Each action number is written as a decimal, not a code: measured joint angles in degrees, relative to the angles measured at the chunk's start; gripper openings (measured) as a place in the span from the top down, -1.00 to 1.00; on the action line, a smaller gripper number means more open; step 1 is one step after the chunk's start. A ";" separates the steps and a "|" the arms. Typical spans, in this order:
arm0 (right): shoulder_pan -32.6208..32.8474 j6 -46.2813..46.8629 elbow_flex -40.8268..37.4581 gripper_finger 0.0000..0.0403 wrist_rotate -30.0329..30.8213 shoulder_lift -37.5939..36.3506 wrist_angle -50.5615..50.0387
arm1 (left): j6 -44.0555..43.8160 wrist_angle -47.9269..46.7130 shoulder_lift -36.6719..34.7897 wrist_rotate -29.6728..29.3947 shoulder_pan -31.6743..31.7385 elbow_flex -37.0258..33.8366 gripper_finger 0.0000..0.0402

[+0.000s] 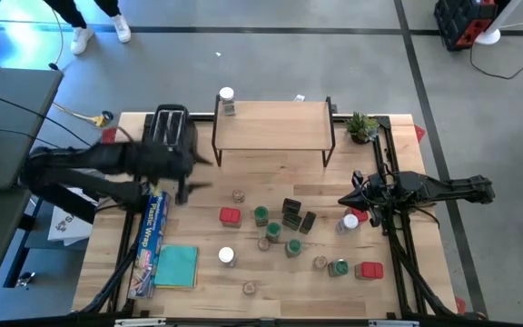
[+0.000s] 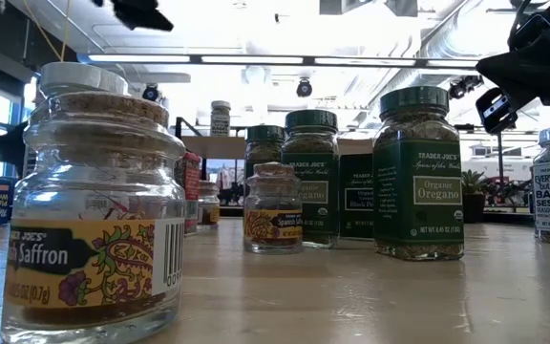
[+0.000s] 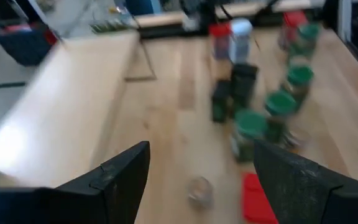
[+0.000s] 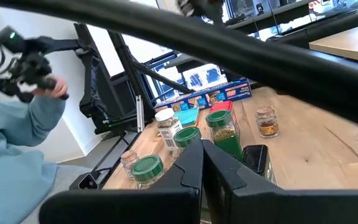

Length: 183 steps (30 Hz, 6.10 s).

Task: Shelf spices
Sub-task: Put the left white seasoning bottle on the shelf aligned with the other white seasoning bottle

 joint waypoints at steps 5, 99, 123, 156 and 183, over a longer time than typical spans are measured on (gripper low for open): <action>0.00 0.02 0.00 1.00 0.00 0.00 0.00 | -5.37 0.37 4.50 -6.58 -15.63 -3.18 -0.38; 0.00 0.02 0.00 1.00 0.00 0.02 0.00 | -65.13 -25.30 43.15 -5.00 -26.33 19.99 -0.34; 0.00 0.01 0.00 1.00 0.00 0.02 0.00 | -19.27 -20.92 41.76 -4.81 -31.83 12.79 -0.54; 0.00 0.01 0.00 1.00 0.00 0.02 0.00 | 4.96 -8.66 41.75 -0.29 -26.32 12.71 -0.54; 0.00 0.00 0.00 1.00 0.00 0.02 0.00 | 1.37 -8.65 41.75 4.87 -22.85 12.73 -0.15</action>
